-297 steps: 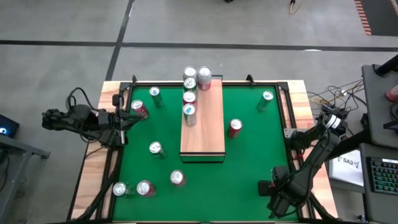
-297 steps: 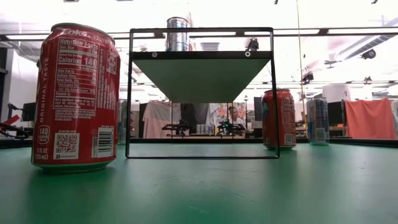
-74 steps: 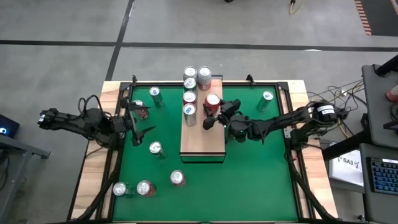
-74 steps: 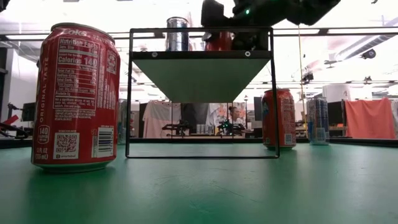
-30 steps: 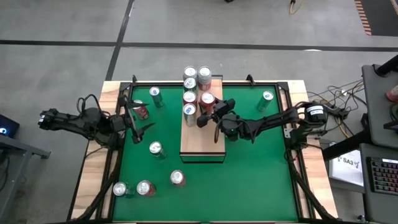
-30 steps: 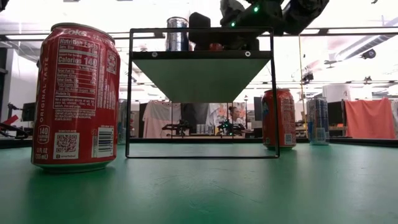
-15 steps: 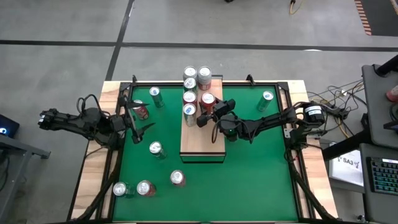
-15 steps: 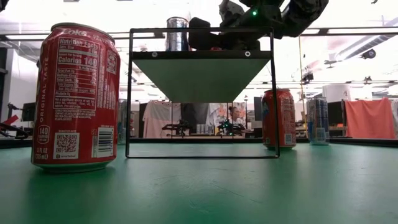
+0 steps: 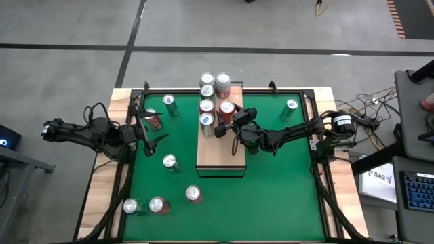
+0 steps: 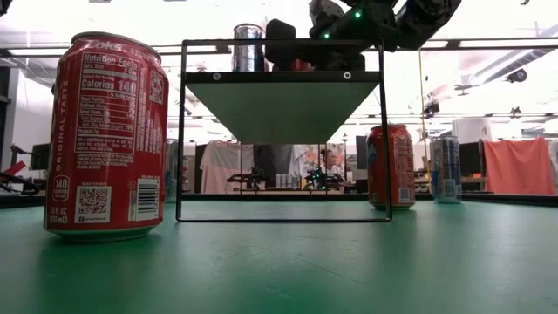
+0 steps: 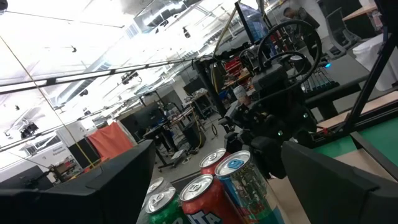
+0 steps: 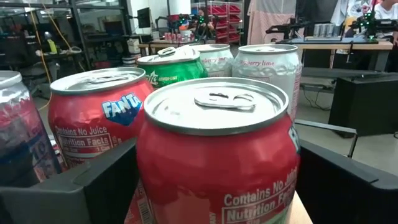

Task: Place canned beverage on shelf
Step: Put the orange can on the shelf

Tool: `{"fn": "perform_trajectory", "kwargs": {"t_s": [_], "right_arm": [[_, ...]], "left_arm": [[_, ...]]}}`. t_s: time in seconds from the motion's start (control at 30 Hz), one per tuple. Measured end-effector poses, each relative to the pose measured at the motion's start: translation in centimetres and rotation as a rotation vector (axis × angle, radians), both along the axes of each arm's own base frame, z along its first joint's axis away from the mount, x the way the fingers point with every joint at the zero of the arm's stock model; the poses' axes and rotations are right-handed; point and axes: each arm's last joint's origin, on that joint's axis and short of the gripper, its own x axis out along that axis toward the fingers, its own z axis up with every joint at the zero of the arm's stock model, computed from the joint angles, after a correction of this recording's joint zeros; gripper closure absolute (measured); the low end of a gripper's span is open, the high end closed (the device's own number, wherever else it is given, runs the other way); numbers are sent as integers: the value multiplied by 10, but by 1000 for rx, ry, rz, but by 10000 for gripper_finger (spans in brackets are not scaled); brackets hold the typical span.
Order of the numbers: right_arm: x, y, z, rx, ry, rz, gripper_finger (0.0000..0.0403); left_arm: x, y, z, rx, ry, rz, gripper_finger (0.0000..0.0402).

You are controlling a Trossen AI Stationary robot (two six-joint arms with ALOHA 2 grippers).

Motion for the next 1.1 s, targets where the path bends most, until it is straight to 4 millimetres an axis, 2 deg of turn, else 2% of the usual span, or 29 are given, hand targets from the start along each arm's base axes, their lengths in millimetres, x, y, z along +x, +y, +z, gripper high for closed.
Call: {"fn": "perform_trajectory", "kwargs": {"t_s": [0.4,0.67,0.87,0.97,1.1], "right_arm": [[5,0,30,-59,1,-1,40],[12,1,61,-132,22,-8,39],[12,10,90,-152,28,-19,40],[7,14,103,-92,53,-6,53],[-4,13,116,47,120,-2,100]], "left_arm": [[0,0,0,0,0,0,68],[0,0,0,0,1,0,68],[0,0,0,0,0,0,68],[0,0,0,0,0,0,68],[0,0,0,0,0,0,68]]}}
